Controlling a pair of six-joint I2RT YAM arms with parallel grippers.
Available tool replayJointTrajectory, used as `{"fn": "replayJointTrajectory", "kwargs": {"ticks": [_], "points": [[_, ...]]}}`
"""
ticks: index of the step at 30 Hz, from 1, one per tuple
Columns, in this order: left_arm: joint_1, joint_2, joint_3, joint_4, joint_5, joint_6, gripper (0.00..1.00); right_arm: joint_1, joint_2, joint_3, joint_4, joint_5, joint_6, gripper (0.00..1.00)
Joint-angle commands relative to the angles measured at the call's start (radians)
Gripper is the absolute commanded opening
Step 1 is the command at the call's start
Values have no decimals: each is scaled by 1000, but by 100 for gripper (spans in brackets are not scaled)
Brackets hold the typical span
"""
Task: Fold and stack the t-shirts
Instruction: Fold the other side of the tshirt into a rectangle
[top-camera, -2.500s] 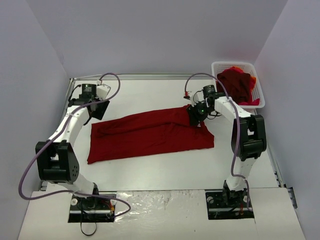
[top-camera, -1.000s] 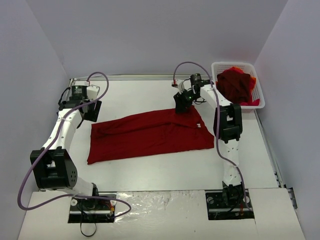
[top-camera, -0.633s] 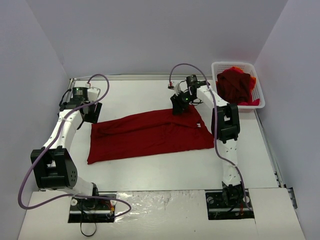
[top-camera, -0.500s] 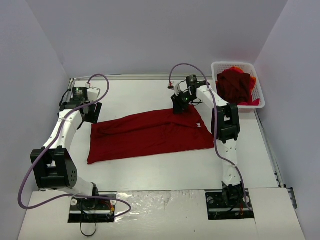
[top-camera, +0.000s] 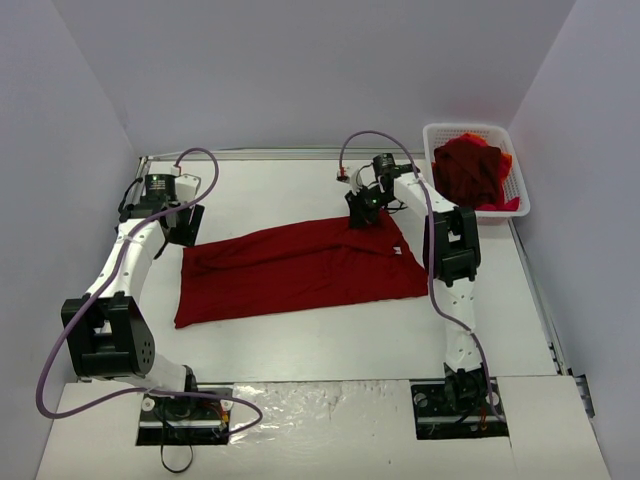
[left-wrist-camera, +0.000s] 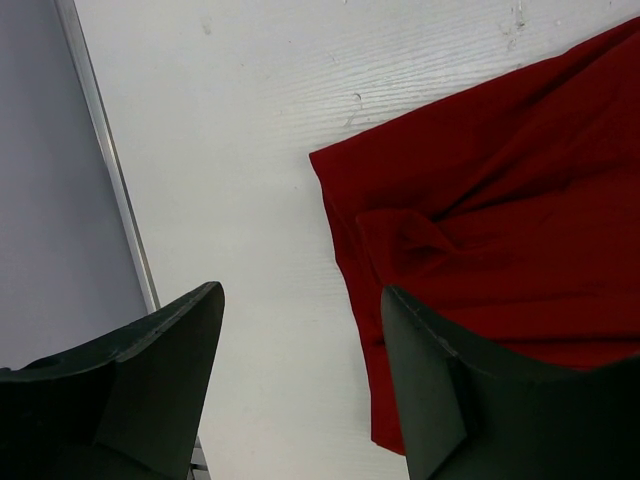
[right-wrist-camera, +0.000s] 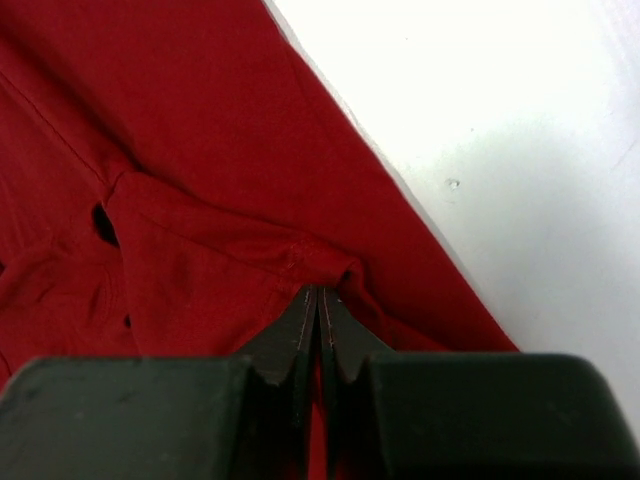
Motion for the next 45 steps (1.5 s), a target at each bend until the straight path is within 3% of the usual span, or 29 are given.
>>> {"fn": "replayJointTrajectory", "kwargs": {"ticks": [1,8,18,22,25,45], "points": [[7,-33,17,7,3,-15,63,11,-84,-31,-34,7,-7,0],[5,-55,6,11,3,-17,63,23,-232,-130,-38,32,-21,0],[7,-75,-8,20,35,-17,63,28,-322,-225,-46,30,-33,0],[7,-69,-14,25,38,-18,63,28,-296,-222,-45,32,-24,32],[7,-69,-19,30,34,-17,63,30,-266,-193,-45,41,-16,40],[7,-50,-35,37,14,-6,63,28,-81,-50,-48,58,-8,38]]}}
